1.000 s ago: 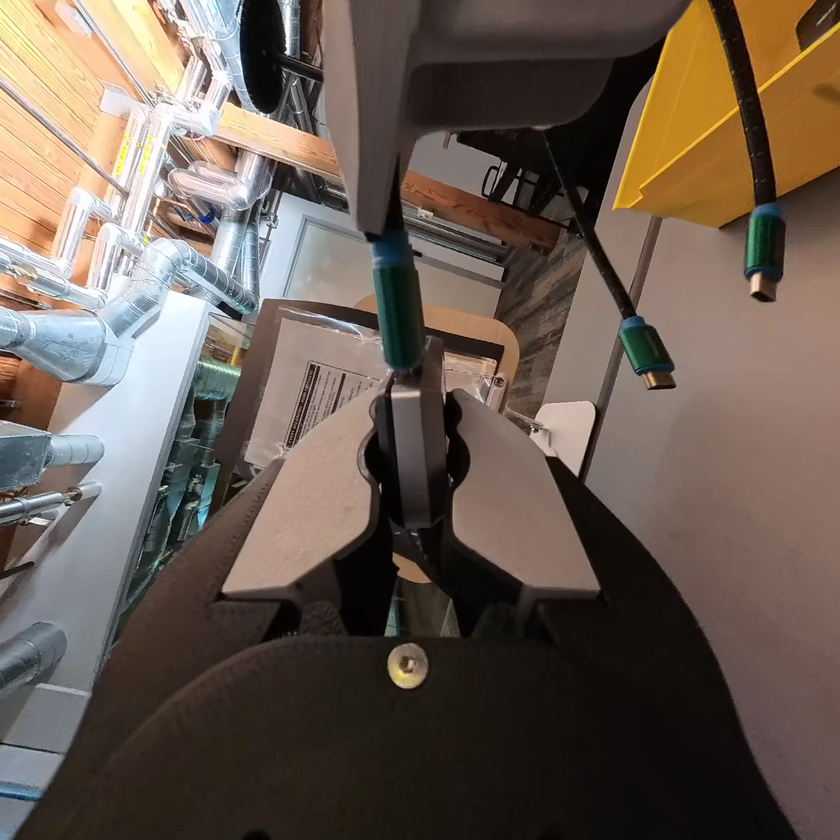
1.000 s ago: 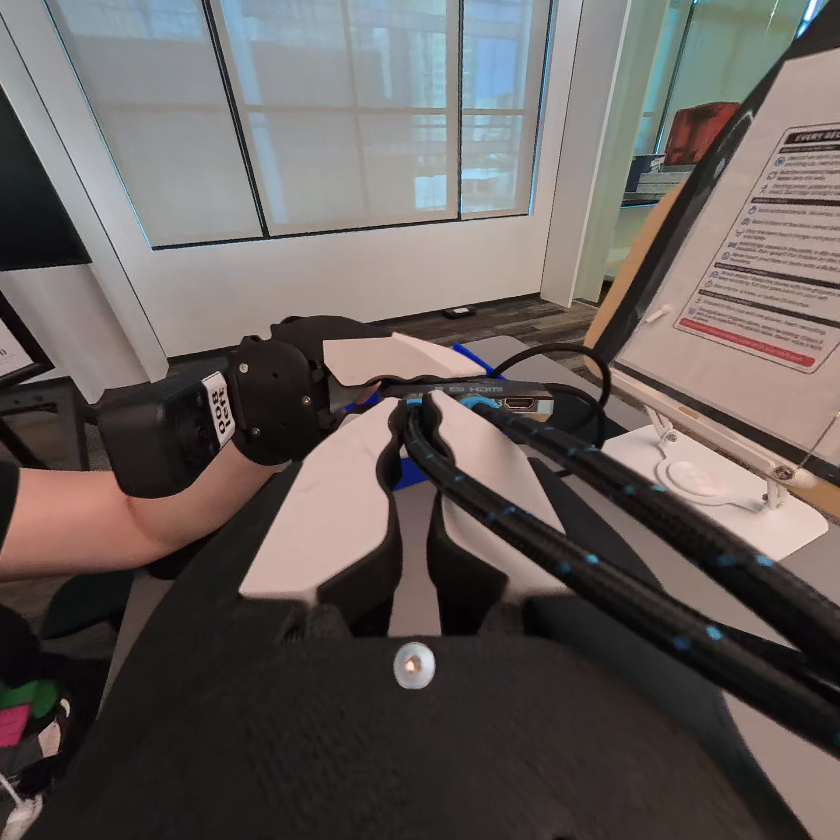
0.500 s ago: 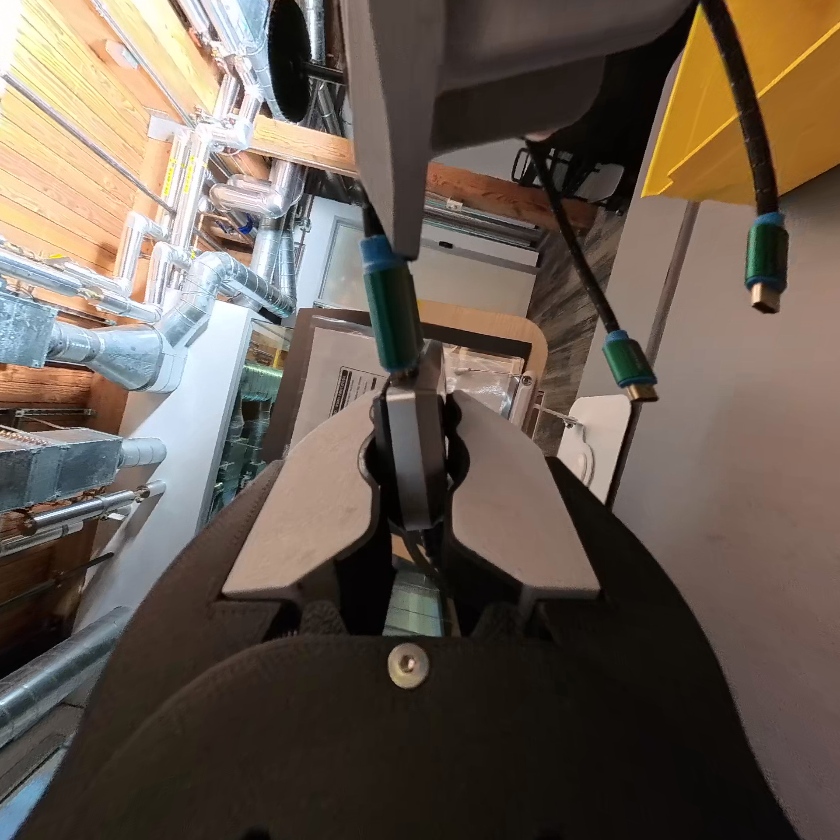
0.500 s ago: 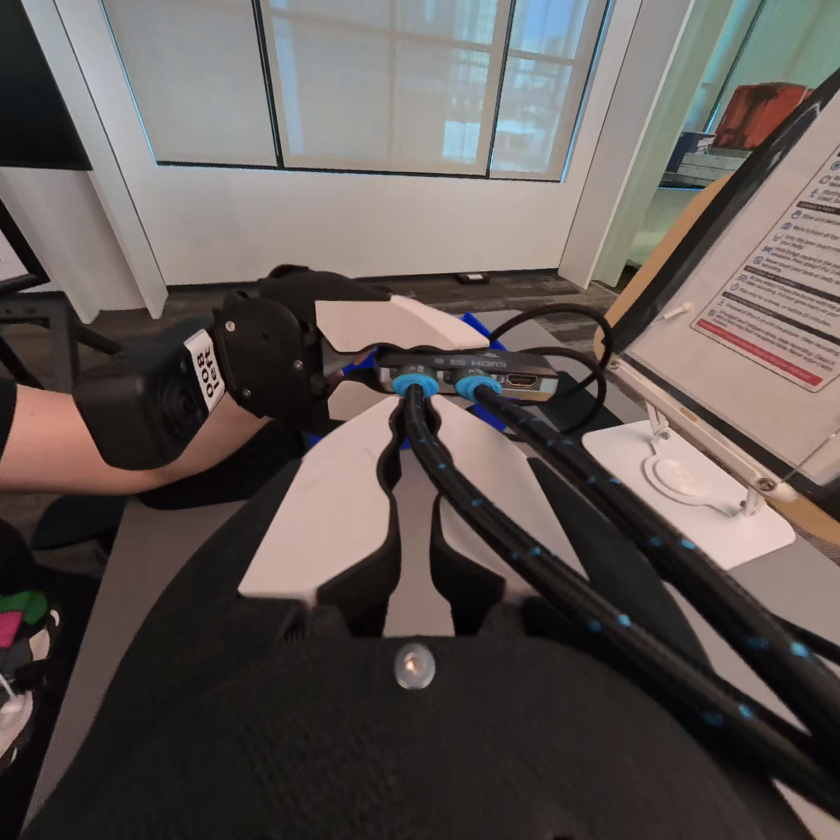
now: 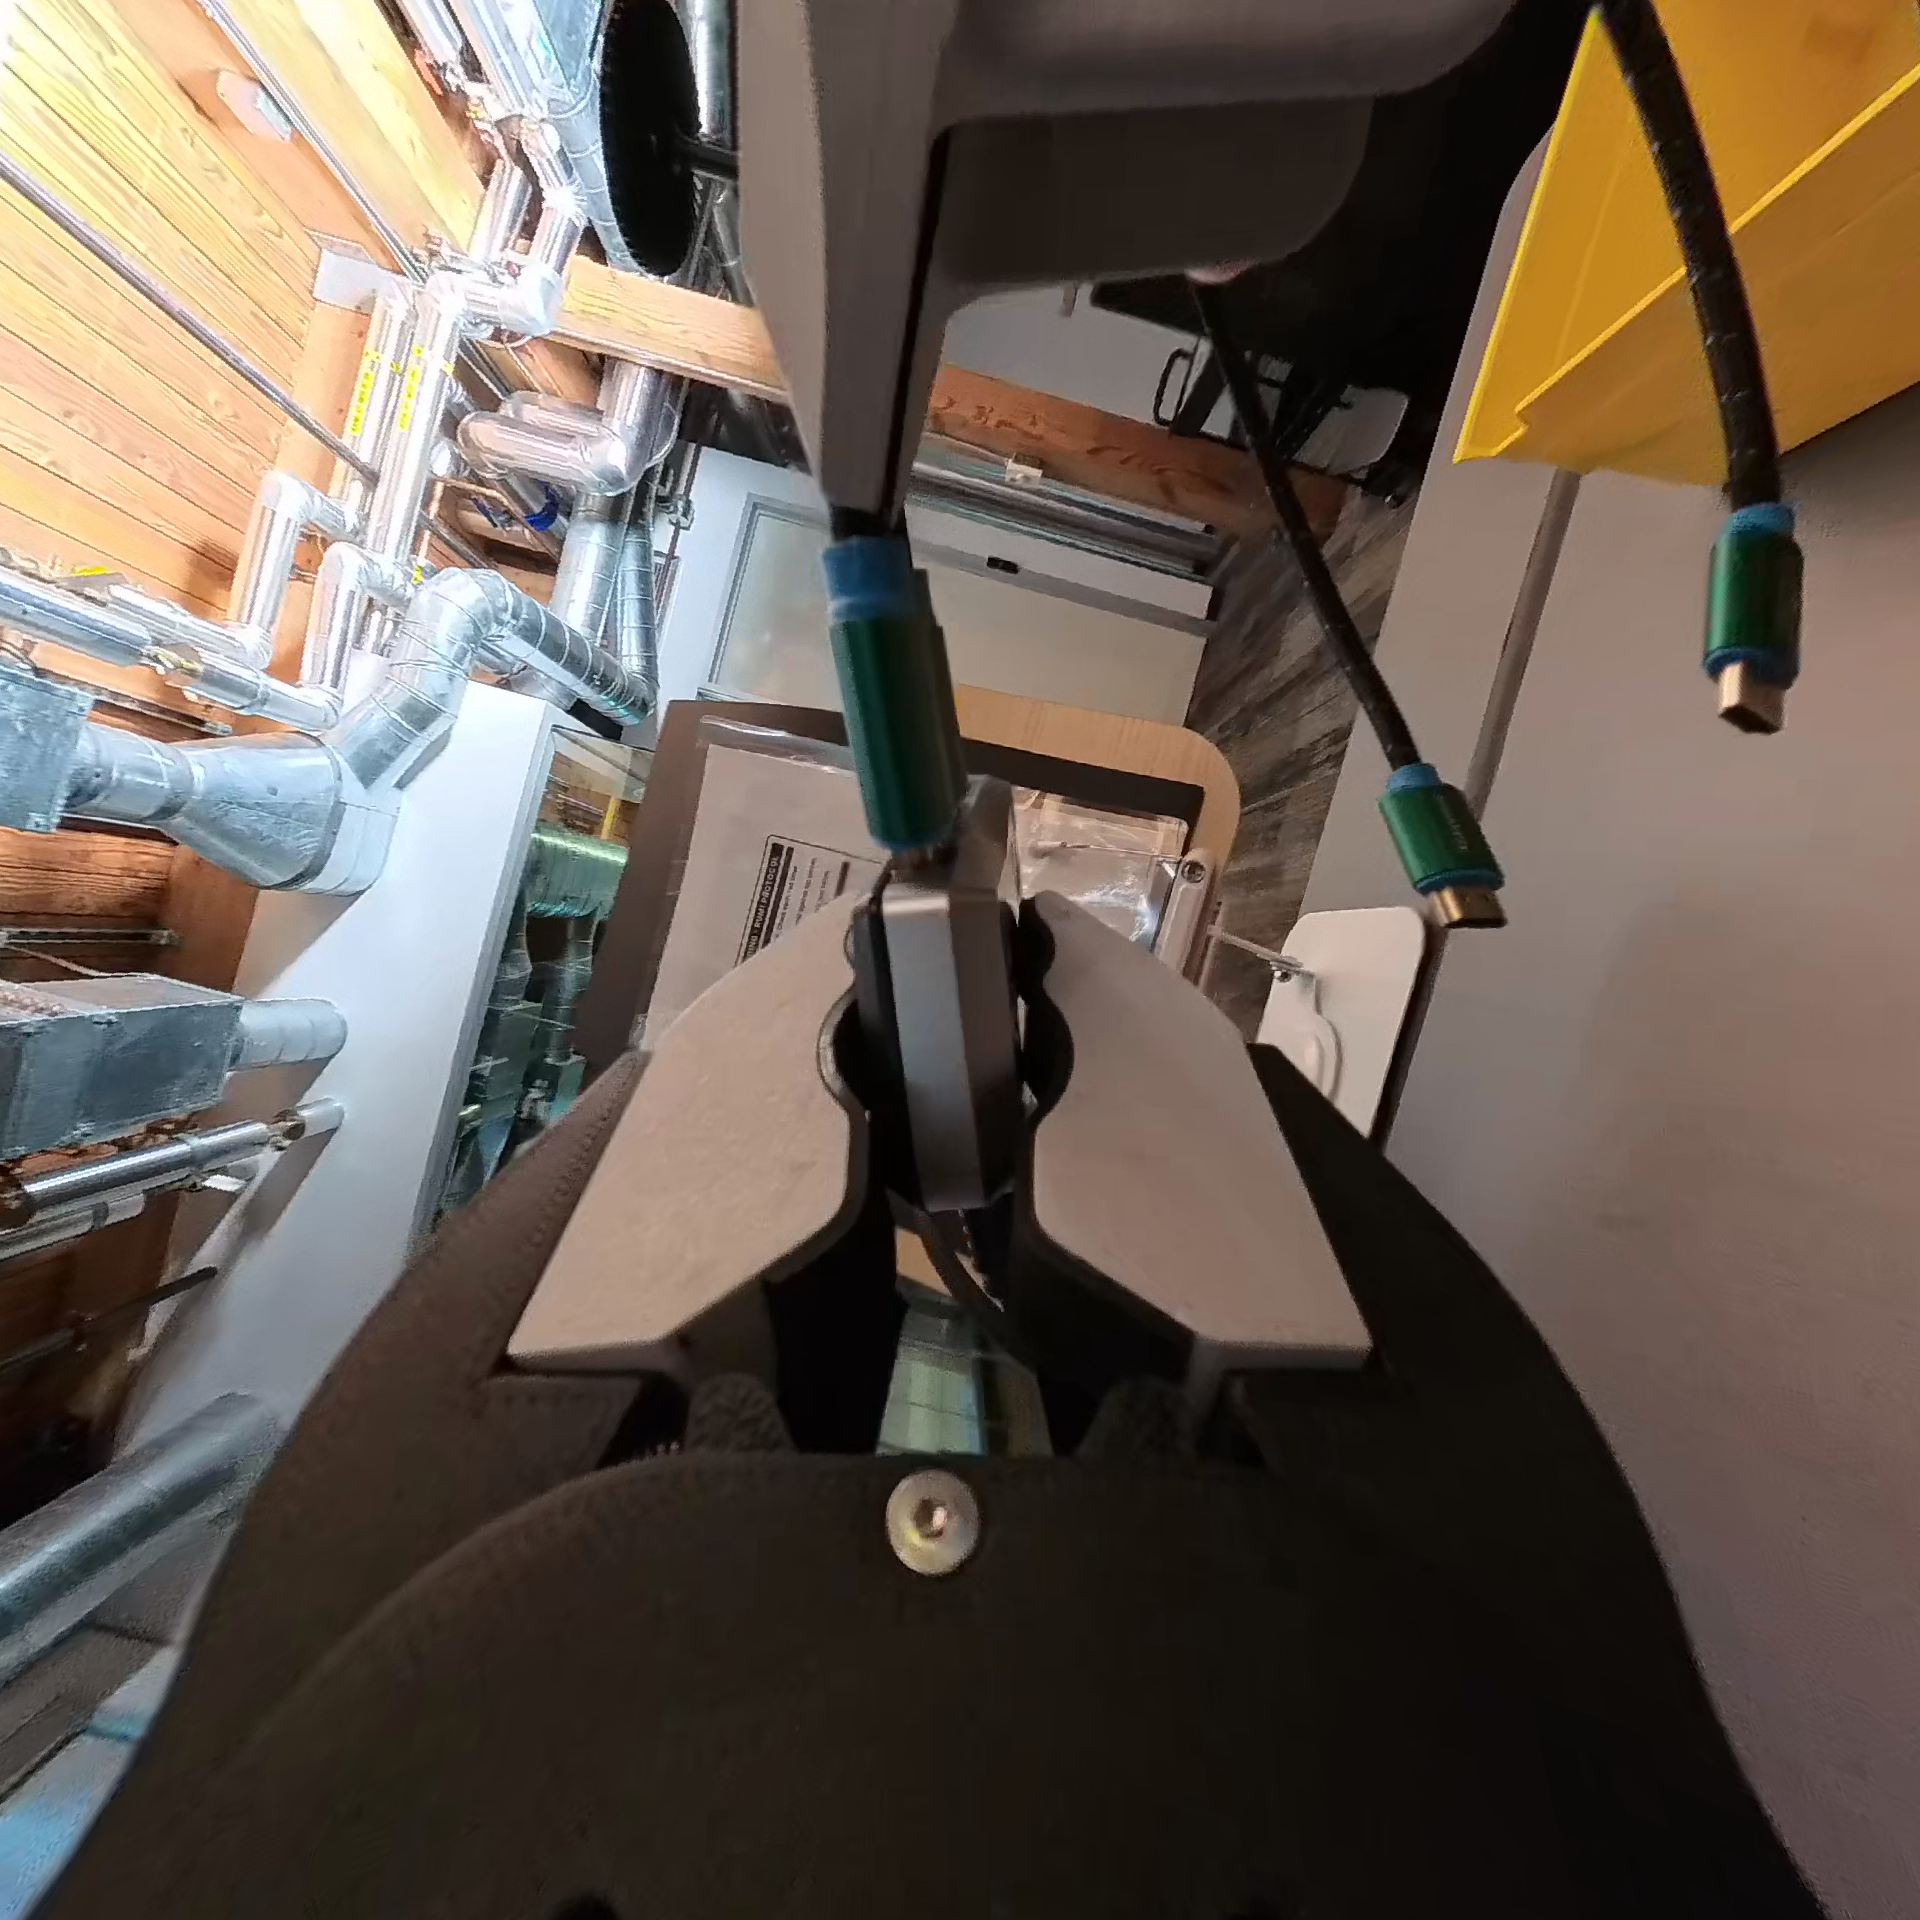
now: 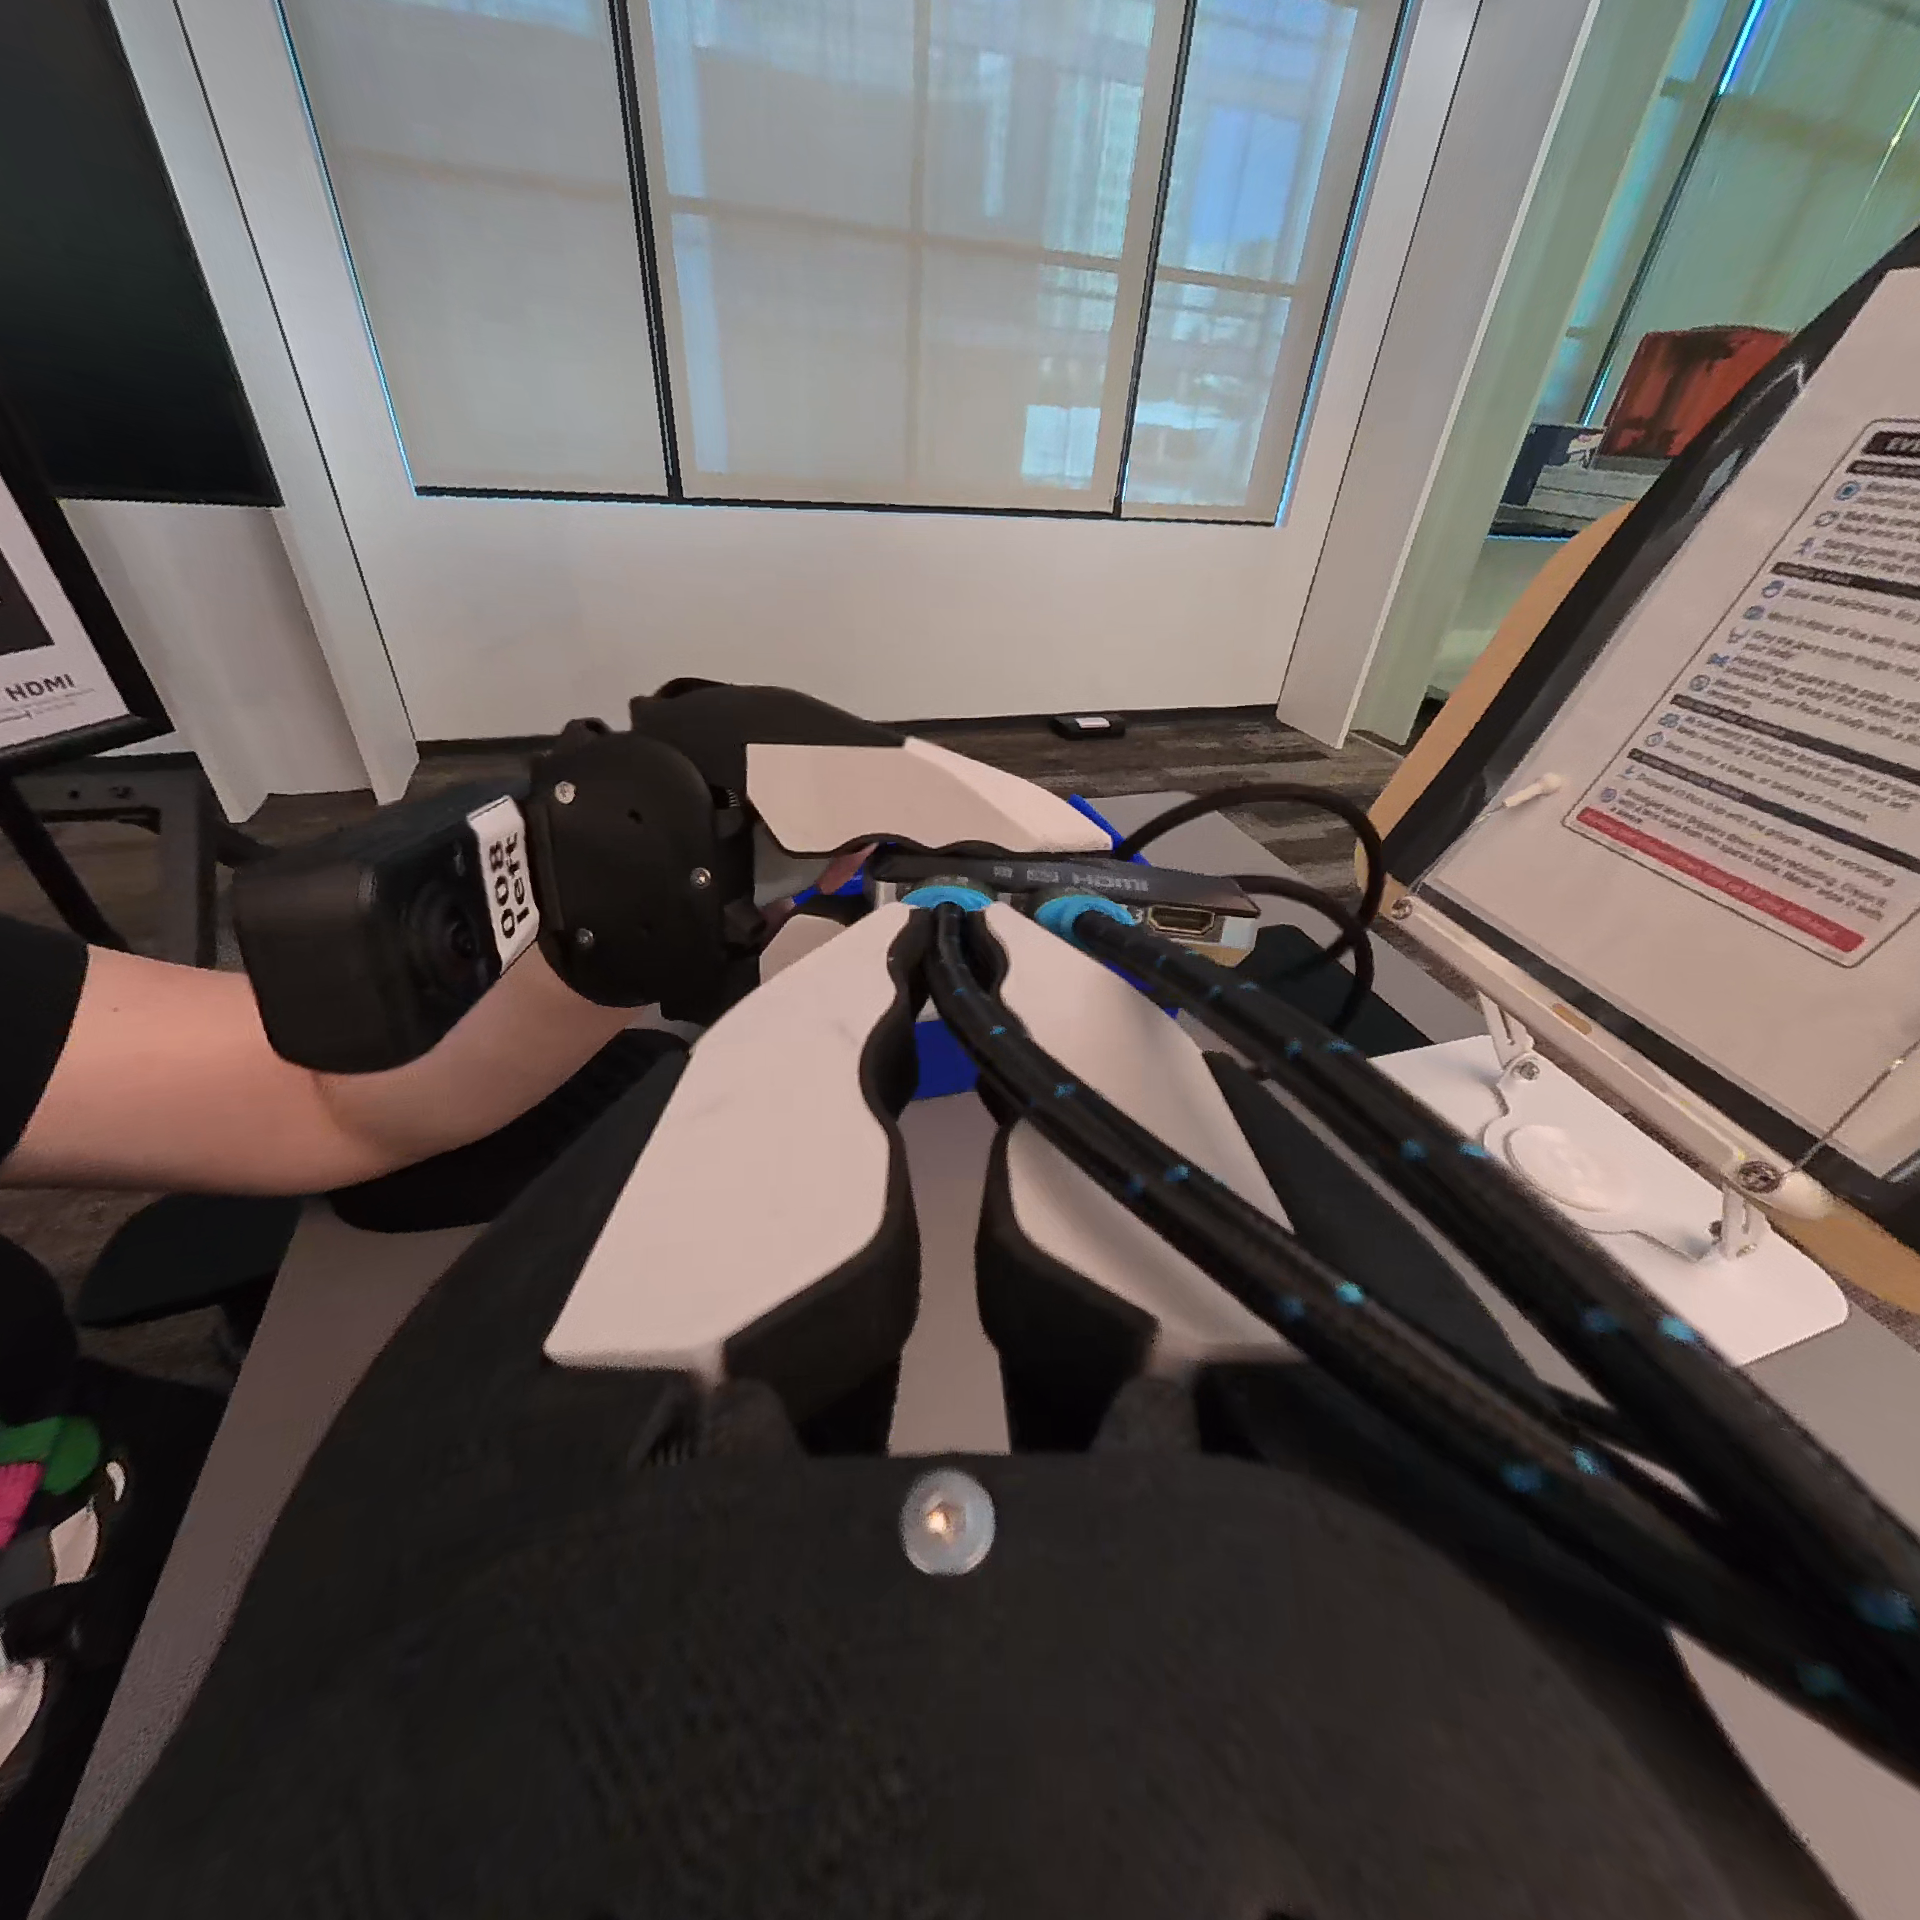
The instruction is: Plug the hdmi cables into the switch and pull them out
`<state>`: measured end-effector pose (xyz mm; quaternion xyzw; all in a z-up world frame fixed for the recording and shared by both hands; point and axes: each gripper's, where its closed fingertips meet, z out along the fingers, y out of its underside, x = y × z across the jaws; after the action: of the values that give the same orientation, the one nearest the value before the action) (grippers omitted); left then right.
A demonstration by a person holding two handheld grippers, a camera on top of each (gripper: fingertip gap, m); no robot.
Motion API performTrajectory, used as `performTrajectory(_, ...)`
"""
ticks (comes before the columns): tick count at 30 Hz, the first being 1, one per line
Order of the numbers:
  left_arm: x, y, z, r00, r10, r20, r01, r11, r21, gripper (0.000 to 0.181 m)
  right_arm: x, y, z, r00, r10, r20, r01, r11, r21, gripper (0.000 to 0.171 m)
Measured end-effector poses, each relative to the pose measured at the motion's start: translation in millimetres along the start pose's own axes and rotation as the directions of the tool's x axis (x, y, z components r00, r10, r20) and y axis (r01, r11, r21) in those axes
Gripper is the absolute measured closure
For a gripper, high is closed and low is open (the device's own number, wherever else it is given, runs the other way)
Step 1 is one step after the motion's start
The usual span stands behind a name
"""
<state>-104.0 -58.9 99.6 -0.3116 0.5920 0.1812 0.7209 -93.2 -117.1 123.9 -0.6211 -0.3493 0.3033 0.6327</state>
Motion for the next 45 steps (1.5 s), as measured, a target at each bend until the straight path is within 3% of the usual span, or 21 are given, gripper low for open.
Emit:
performTrajectory(4,0.1,-2.1,-1.8,1.000,-0.004,-0.013,0.005,1.000,0.029,0.160,-1.8,-1.1,-0.8,1.000,0.028,-0.001,-0.028,1.000,-0.010,0.164)
performTrajectory(9,1.3,-11.7,-4.4,1.000,0.012,-0.010,-0.011,0.999,0.046,0.159,-0.7,-1.3,-10.0,0.987,0.125,0.106,-0.126,0.992,0.006,0.164)
performTrajectory(17,6.4,-0.5,5.5,0.998,-0.054,-0.028,0.055,0.998,0.026,0.159,4.9,3.6,-2.7,0.992,-0.011,-0.128,-0.001,0.995,-0.095,0.165)
performTrajectory(23,-1.1,-13.0,-2.2,1.000,-0.024,0.001,0.024,0.999,0.040,0.159,0.8,-2.6,-11.8,0.990,0.138,0.042,-0.137,0.990,-0.023,0.164)
performTrajectory(28,9.8,1.3,7.3,0.997,-0.056,-0.048,0.057,0.998,0.006,0.159,9.3,8.4,-3.7,0.995,0.051,-0.087,-0.059,0.994,-0.093,0.165)
performTrajectory(31,8.3,-2.6,5.9,0.998,-0.049,-0.042,0.050,0.998,0.023,0.160,6.8,5.0,-6.7,0.996,0.071,-0.061,-0.076,0.994,-0.083,0.165)
performTrajectory(33,4.6,2.5,6.2,0.999,-0.036,-0.021,0.035,0.999,-0.026,0.160,17.7,-6.5,-20.7,0.989,0.138,-0.058,-0.138,0.990,0.006,0.164)
performTrajectory(36,-4.7,44.1,7.2,0.998,-0.064,-0.009,0.063,0.990,-0.129,0.159,33.4,-40.0,-72.9,0.983,0.156,-0.097,-0.140,0.977,0.159,0.165)
performTrajectory(42,-28.4,57.6,-2.3,0.986,-0.167,0.026,0.169,0.975,-0.142,0.160,29.6,-25.2,-123.0,0.991,0.065,-0.115,-0.071,0.996,-0.053,0.165)
performTrajectory(45,-37.6,58.4,-9.1,0.970,-0.243,0.016,0.243,0.960,-0.136,0.160,44.0,-14.0,-156.3,0.983,0.069,-0.172,-0.084,0.993,-0.085,0.165)
